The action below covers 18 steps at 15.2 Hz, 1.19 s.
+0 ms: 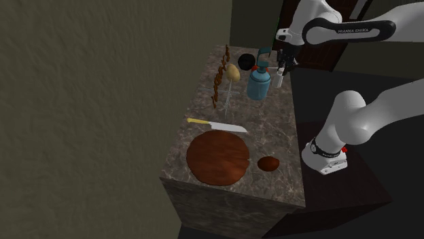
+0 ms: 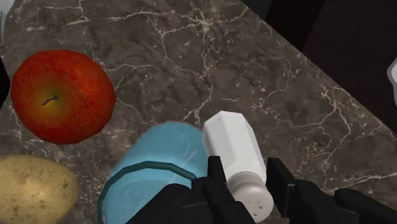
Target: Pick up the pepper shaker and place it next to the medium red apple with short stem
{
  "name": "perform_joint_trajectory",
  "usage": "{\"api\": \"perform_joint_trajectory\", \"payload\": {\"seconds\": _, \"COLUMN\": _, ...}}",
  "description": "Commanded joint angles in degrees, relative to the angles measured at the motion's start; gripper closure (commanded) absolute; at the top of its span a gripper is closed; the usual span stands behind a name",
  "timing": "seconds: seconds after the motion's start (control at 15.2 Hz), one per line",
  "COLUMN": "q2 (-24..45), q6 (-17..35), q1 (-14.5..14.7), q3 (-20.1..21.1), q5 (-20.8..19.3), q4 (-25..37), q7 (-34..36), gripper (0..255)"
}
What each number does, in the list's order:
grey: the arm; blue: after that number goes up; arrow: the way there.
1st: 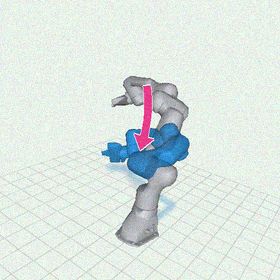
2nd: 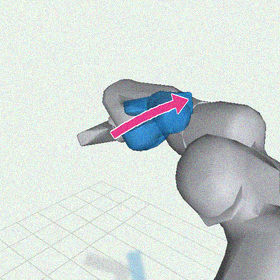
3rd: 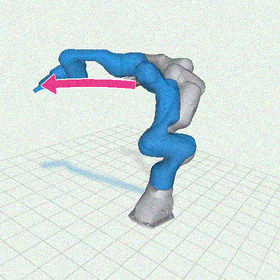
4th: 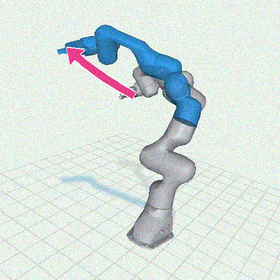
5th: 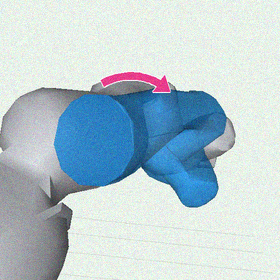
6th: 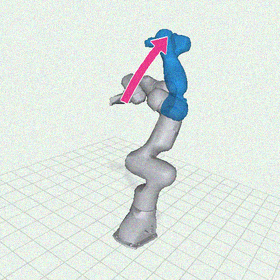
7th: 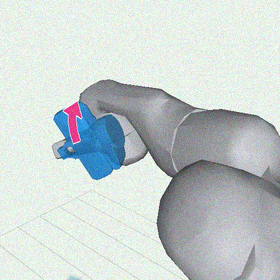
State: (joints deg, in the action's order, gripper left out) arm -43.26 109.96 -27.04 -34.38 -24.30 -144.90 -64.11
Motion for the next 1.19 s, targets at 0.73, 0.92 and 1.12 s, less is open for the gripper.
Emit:
{"api": "perform_joint_trajectory", "payload": {"seconds": 0.73, "q2": 3.3, "q6": 11.0, "q1": -0.5, "q3": -4.4, "q5": -3.1, "q4": -7.6, "q7": 0.5, "gripper": 255}}
{"api": "perform_joint_trajectory", "payload": {"seconds": 0.92, "q2": 4.6, "q6": 13.7, "q1": -0.4, "q3": -5.6, "q5": -3.8, "q4": -9.1, "q7": 0.6, "gripper": 255}}
{"api": "perform_joint_trajectory", "payload": {"seconds": 1.12, "q2": 6.5, "q6": 17.3, "q1": -0.3, "q3": -7.1, "q5": -4.7, "q4": -10.7, "q7": 0.7, "gripper": 255}}
